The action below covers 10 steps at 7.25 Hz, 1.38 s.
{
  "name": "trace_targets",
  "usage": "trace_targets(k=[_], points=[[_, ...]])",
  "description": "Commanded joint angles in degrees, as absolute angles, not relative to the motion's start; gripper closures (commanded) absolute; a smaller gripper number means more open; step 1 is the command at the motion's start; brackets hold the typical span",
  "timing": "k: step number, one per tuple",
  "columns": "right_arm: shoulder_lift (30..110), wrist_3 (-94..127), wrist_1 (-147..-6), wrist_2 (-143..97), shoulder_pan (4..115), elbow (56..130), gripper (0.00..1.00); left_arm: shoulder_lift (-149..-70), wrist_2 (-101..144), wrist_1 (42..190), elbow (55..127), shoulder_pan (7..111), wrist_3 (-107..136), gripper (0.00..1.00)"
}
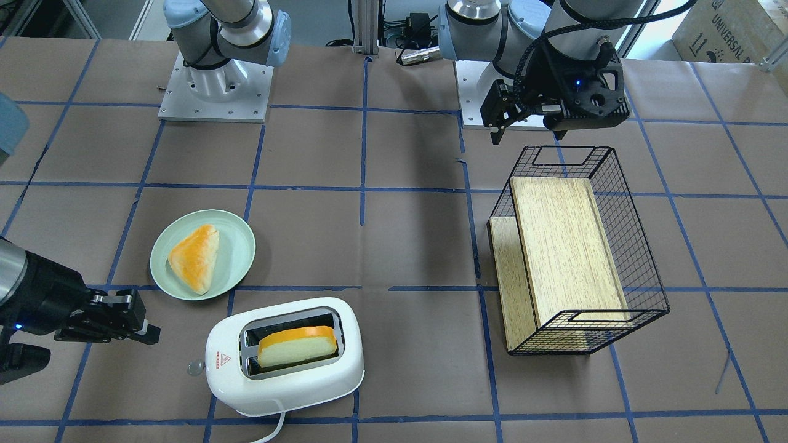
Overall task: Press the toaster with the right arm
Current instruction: 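Lower the right gripper onto the toaster's lever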
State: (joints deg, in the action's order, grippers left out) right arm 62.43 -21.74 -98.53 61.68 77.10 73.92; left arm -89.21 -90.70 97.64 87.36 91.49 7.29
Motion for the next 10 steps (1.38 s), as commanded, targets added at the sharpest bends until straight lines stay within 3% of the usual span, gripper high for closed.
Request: trace_targets(k=[1,10], points=[[59.7,-21.8,-99.4,60.6,77.8,73.8,0.92,-89.2,-90.7,97.6,87.4,91.5,7.3,0.0],[54.9,-21.7,-103.1,59.6,79.3,73.5,0.92,-89.2,-90.7,97.6,87.4,91.5,7.3,0.0]])
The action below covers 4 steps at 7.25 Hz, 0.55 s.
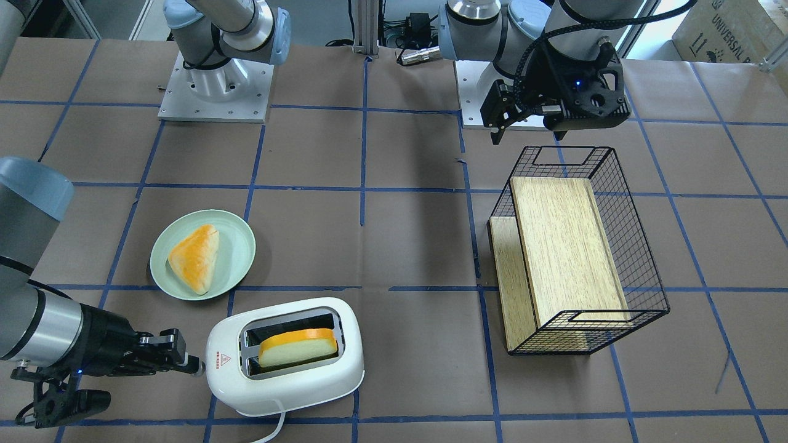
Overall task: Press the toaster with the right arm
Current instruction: 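Lower the right gripper onto the toaster's lever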
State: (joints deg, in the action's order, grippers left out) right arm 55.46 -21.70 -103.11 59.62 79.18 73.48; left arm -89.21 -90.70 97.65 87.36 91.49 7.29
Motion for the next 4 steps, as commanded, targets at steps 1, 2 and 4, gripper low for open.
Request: trace_targets(k=[1,2,4], points=[[54.2,-21.7,-103.3,59.6,79.2,73.5,0.92,-89.2,-90.7,97.6,87.5,91.5,7.3,0.0],[53.6,-21.7,-103.6,59.6,79.1,73.5,0.92,-89.2,-90.7,97.6,87.5,91.5,7.3,0.0],[53.2,-21.7,-103.6,59.6,78.9,73.7,0.92,-89.2,-90.7,97.6,87.4,91.5,7.3,0.0]])
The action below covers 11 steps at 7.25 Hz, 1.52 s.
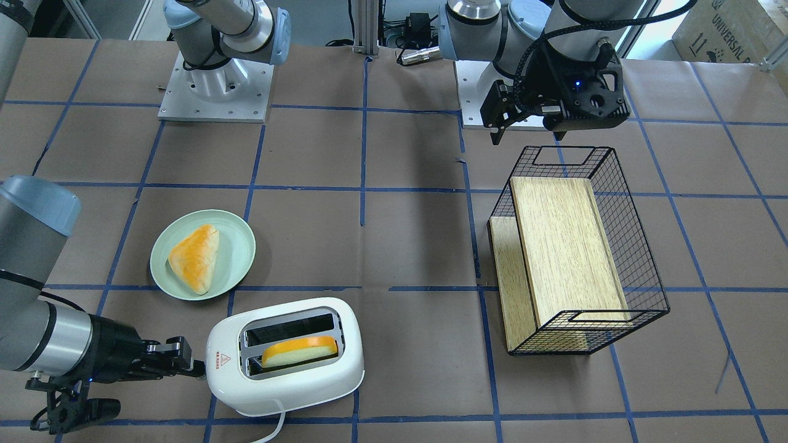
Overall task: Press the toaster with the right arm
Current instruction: 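Press the toaster lever down with the right gripper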
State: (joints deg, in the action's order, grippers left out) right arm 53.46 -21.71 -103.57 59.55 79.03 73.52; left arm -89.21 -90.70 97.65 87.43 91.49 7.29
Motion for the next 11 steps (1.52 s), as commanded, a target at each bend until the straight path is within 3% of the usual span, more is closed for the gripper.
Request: trace_targets(k=[1,9,10,11], points=[[52.9,-21.7,-103.6,59.6,78.8,73.7,0.92,-89.2,-90.7,97.6,87.4,91.5,7.3,0.0],[50.9,-21.7,-104.8,59.4,78.7,73.6,0.92,-89.2,-90.7,97.6,87.4,91.5,7.3,0.0],[51.3,-21.1,-104.8,60.0,78.9,73.2,0.88,-89.2,-90.7,97.6,87.4,91.4,7.3,0.0],[52.1,-21.2,-104.8,62.3,79.1,71.8,0.47,-89.2,-90.7,97.6,87.4,91.5,7.3,0.0]])
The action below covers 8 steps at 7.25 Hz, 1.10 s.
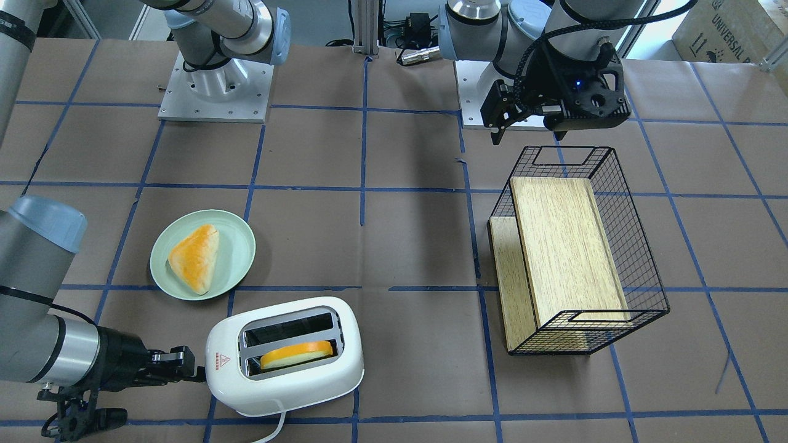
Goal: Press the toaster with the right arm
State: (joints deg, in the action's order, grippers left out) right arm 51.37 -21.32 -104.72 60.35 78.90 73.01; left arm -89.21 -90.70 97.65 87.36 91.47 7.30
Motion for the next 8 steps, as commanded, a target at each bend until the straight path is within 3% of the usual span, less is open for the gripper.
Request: trace_targets(k=[1,4,7,8], points=[[53.9,-21.1,-103.9,71.4,79.7,68.0,0.0,-89.2,-90.7,97.6,87.4,91.4,7.3,0.0],[57.0,-22.0,-103.8,94.3,86.5,60.6,0.0,-89.2,-90.7,97.6,87.4,91.5,7.3,0.0],[70.2,-21.6,-83.8,90.0,86.8,63.2,0.0,-89.2,-90.7,97.6,87.4,91.5,7.3,0.0],[73.3,-21.6,-82.2,89.0,86.7,67.1,0.0,-89.2,-90.7,97.6,87.4,91.5,7.3,0.0]])
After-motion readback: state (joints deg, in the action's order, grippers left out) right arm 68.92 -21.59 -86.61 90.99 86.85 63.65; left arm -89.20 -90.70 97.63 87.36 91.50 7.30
